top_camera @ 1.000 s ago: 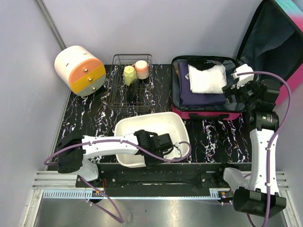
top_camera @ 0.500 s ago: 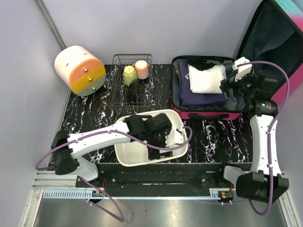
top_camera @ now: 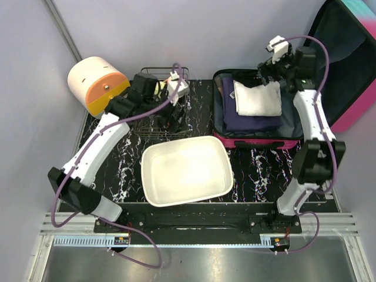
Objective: Open, take out, and arrange the luggage
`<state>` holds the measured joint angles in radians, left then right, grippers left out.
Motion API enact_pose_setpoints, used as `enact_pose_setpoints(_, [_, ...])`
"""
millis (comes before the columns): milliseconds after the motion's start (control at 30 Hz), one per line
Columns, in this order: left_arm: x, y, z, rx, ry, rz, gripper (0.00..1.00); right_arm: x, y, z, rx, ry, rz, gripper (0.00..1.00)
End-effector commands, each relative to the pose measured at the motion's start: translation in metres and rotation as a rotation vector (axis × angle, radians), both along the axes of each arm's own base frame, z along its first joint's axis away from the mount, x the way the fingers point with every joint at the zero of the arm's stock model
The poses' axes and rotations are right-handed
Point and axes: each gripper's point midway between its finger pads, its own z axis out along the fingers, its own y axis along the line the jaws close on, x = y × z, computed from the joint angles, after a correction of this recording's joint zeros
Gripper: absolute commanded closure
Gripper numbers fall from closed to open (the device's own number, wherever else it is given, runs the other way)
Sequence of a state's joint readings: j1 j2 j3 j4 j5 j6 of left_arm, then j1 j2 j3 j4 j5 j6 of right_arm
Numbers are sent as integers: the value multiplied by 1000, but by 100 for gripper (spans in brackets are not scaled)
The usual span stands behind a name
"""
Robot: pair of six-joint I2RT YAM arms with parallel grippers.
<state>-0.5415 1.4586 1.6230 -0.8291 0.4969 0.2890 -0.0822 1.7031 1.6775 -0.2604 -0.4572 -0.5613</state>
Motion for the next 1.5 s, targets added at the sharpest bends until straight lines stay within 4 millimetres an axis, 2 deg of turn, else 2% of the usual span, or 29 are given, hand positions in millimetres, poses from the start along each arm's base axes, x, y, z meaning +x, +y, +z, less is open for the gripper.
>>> enact_pose_setpoints(0, [31,6,10,-143,102,52,1,59,4,4,-124,-82,-44,0])
enact_pose_setpoints(33, [40,16,7,-145,112,84,1,78,10,-3,-146,-79,-30,0])
enact_pose_setpoints(100, [50,21,-1,-142,141,111,1,92,10,-17,-152,-44,-35,0])
enact_pose_setpoints(133, [57,27,-3,-139,145,137,1,105,11,-24,-149,-41,-31,0])
enact_pose_setpoints(200, [64,34,-10,-119,170,160,1,113,16,-34,-146,-20,5,0])
enact_pose_setpoints(233, [67,40,-12,-109,171,169,1,120,36,-35,-134,-26,43,1])
enact_pose_setpoints(267, [67,44,-16,-95,172,172,1,122,41,-39,-124,-13,63,0])
enact_pose_setpoints(300, [70,49,-23,-77,173,186,1,126,49,-55,-110,16,94,0])
enact_pose_setpoints(333, [73,54,-23,-80,175,194,1,129,54,-41,-100,-10,102,0])
enact_pose_setpoints(467, [76,59,-25,-85,162,169,1,130,77,-49,-66,15,162,0])
enact_pose_setpoints(600, [83,62,-21,-78,125,177,1,120,106,-59,-8,63,234,0])
enact_pose_setpoints(667, [84,64,-19,-89,127,187,1,119,110,-65,-32,69,242,0])
enact_pose_setpoints(767, [83,64,-22,-96,146,189,1,127,112,-80,-97,68,224,0])
enact_pose_setpoints(833, [83,63,-22,-112,179,208,1,132,105,-98,-170,90,209,0])
enact_pose_setpoints(900, [81,62,-23,-125,200,200,1,141,93,-112,-227,99,153,0])
enact_pose_setpoints(1000, [81,61,-29,-130,232,211,1,149,77,-121,-294,90,87,0])
enact_pose_setpoints(1033, [81,61,-31,-129,239,213,1,154,74,-118,-306,61,68,0])
enact_pose_setpoints(1200, [80,60,-35,-140,268,206,1,161,64,-125,-354,48,30,0])
enact_pose_setpoints(1300, [78,58,-36,-148,283,200,1,161,67,-117,-319,35,37,2])
enact_pose_setpoints(1367, [79,57,-38,-150,293,203,1,160,69,-110,-304,23,43,9])
enact_pose_setpoints(1400, [79,57,-38,-150,294,205,1,162,66,-104,-280,18,32,19])
enact_pose_setpoints(1467, [80,58,-38,-149,292,209,1,162,65,-100,-253,20,30,27])
